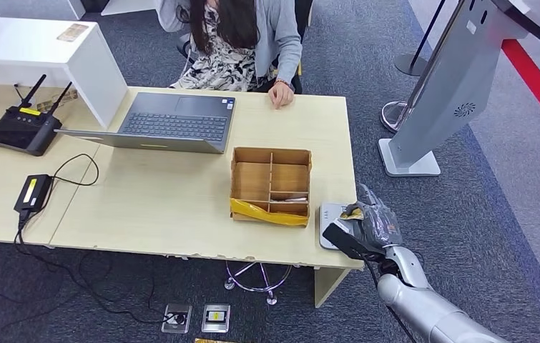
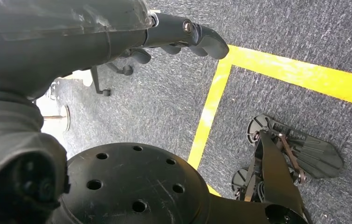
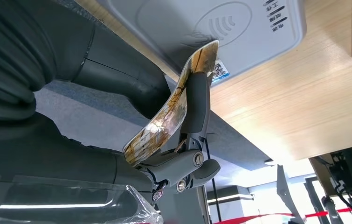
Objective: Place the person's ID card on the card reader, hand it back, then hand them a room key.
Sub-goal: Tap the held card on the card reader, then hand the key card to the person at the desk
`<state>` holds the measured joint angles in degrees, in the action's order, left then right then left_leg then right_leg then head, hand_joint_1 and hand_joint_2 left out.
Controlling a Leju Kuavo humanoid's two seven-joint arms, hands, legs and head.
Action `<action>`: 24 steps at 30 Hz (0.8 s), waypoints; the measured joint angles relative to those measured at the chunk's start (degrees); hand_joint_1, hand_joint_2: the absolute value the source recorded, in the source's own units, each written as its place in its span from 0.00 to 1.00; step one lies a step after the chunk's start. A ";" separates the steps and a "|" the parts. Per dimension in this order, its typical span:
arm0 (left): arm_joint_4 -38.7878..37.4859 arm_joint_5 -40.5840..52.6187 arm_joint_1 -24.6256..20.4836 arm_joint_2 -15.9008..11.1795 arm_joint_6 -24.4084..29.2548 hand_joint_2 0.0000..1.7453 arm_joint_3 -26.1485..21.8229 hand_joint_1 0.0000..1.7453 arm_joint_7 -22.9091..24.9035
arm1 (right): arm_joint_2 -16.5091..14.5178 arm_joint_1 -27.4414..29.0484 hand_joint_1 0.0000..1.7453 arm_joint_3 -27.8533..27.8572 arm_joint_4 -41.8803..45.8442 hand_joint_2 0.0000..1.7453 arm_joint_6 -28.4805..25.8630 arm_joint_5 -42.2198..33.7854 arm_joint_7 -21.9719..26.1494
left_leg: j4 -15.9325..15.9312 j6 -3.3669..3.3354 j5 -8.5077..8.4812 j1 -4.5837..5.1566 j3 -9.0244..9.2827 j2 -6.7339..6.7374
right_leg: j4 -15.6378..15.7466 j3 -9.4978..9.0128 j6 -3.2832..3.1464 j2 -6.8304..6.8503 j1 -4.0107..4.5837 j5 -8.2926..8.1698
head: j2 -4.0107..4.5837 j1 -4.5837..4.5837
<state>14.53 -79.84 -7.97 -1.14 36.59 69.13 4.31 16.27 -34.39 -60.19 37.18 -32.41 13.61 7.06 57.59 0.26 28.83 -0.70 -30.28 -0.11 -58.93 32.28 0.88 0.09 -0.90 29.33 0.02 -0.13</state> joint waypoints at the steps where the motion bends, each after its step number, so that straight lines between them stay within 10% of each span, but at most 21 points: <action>1: 0.00 0.00 0.00 0.01 0.02 0.00 0.00 0.00 0.01 | -0.05 -0.03 1.00 0.01 -0.21 1.00 0.07 -0.14 -0.01 | 0.00 0.00 0.00 0.00 0.02 0.00 | 0.00 -0.02 0.00 0.00 0.00 0.00 | 0.01 0.00; 24: 0.00 1.43 -0.05 0.60 -1.00 0.00 0.25 0.00 -1.87 | -1.77 -5.31 1.00 0.16 4.28 1.00 1.07 5.72 -1.28 | 0.00 0.01 -0.03 -0.01 0.08 0.01 | -0.04 -0.09 -0.03 0.00 0.01 -0.06 | -0.01 -0.01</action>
<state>14.53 -78.41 -8.02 -0.54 35.59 69.38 2.44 14.50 -39.70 -60.03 41.46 -31.34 19.33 5.78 57.60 0.27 28.80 -0.72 -30.21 -0.10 -58.97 32.19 0.84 0.09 -0.90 29.27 0.01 -0.14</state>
